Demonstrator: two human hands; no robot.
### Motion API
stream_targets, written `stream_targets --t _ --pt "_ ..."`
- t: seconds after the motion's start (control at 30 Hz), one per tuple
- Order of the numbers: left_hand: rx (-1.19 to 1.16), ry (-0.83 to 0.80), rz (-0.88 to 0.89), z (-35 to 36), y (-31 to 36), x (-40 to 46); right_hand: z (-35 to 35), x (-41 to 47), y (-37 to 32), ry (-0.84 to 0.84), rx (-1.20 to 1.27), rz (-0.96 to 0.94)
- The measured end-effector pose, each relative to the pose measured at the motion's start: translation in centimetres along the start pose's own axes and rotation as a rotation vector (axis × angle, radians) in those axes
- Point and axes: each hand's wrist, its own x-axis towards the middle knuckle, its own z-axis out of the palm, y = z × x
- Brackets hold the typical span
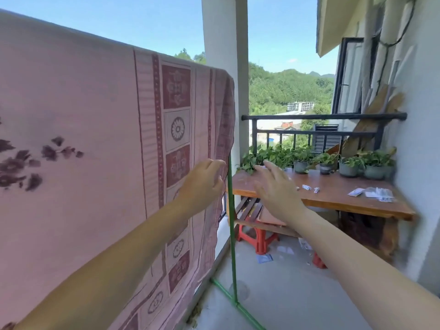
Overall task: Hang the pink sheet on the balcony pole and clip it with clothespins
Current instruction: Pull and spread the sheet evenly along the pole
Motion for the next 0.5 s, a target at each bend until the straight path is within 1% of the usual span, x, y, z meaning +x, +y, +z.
stream_targets --t 0.07,0.17,0.23,0.33,0.4,0.5 --pt "0.011 0.004 -0.015 3.3 -1.6 3.9 2.1 4.1 3.5 -0.009 -0.032 -0.053" --pt "0.022 0.034 -0.049 8.2 -3.7 10.1 5.4 10.5 8.5 -0.035 -0.012 -0.076" --pt "-0.005 0.076 -0.119 11.2 -4.7 14.3 7.4 15.0 11.8 -0.059 0.002 -0.137" --pt "-0.031 0.113 -0.196 15.7 -6.0 20.9 9.5 22.5 16.2 -0.042 0.064 -0.217" --pt "-0.011 0.114 -0.22 17.8 -7.2 23.9 11.0 26.8 17.6 -0.026 0.102 -0.25" --pt "0.069 0.158 -0.233 20.8 -10.0 28.1 14.8 33.1 18.7 -0.031 0.259 -0.28"
